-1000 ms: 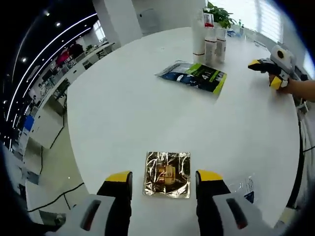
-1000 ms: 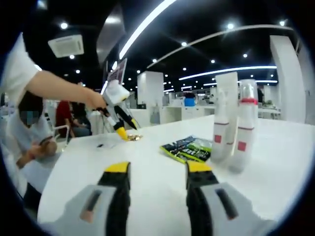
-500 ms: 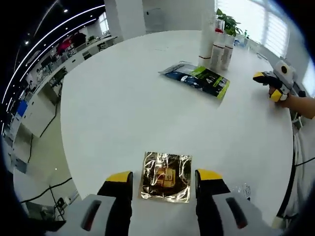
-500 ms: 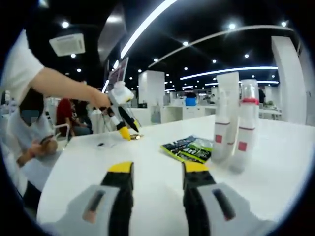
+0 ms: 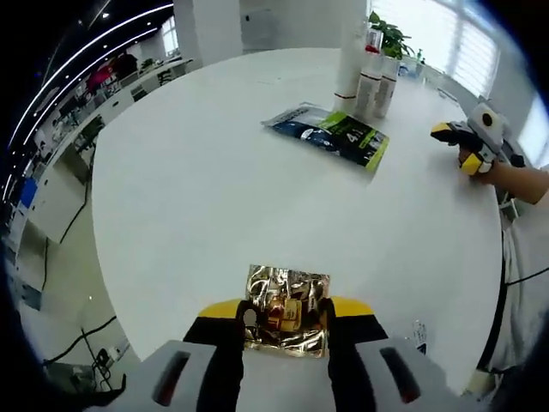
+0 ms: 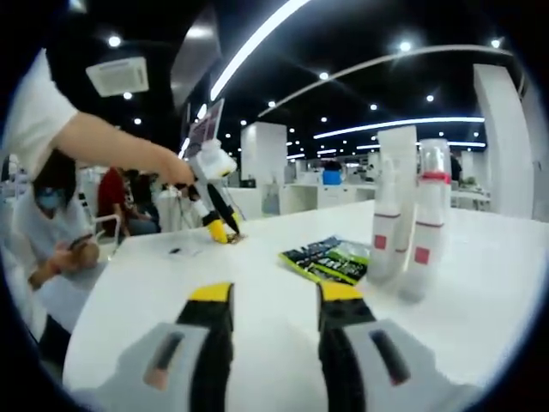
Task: Arrange the skincare products in the storage area until every visible bottle or jar stands upright without overlapping.
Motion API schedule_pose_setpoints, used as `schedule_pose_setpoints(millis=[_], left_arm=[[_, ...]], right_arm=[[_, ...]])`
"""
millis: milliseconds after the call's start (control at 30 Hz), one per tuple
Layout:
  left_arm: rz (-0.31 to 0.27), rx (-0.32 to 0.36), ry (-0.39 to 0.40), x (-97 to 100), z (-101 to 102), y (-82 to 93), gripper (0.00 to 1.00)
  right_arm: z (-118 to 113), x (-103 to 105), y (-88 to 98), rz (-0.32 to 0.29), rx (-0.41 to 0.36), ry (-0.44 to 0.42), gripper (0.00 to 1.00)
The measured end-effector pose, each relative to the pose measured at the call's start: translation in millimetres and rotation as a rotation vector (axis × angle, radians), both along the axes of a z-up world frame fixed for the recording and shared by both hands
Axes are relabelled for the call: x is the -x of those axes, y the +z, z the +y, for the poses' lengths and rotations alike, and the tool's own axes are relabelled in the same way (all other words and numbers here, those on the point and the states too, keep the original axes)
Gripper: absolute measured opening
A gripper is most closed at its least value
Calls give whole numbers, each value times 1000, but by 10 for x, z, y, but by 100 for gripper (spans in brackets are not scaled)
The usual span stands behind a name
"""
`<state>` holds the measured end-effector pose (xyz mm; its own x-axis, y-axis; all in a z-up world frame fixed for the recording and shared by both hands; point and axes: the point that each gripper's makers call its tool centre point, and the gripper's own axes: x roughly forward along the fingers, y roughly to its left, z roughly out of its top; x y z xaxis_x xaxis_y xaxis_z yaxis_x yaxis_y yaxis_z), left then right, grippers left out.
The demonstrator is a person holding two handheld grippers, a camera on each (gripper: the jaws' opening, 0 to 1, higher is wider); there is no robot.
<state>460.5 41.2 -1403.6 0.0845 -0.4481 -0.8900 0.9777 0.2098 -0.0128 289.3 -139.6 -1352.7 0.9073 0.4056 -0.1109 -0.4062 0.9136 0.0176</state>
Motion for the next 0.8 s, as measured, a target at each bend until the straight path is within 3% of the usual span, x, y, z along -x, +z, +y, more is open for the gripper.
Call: schedule_pose_setpoints(millis=[233, 567, 800], left_arm=[[-50, -76, -93, -10, -30, 21, 39], [-114, -131, -187, -112, -196, 158, 39], [-149, -152, -254, -189, -456, 257, 39]], right_arm=[[-1, 0, 3, -2, -2, -1, 36], [1, 0, 7, -3, -3, 0, 36], [0, 0, 6, -3, -3, -2, 36]])
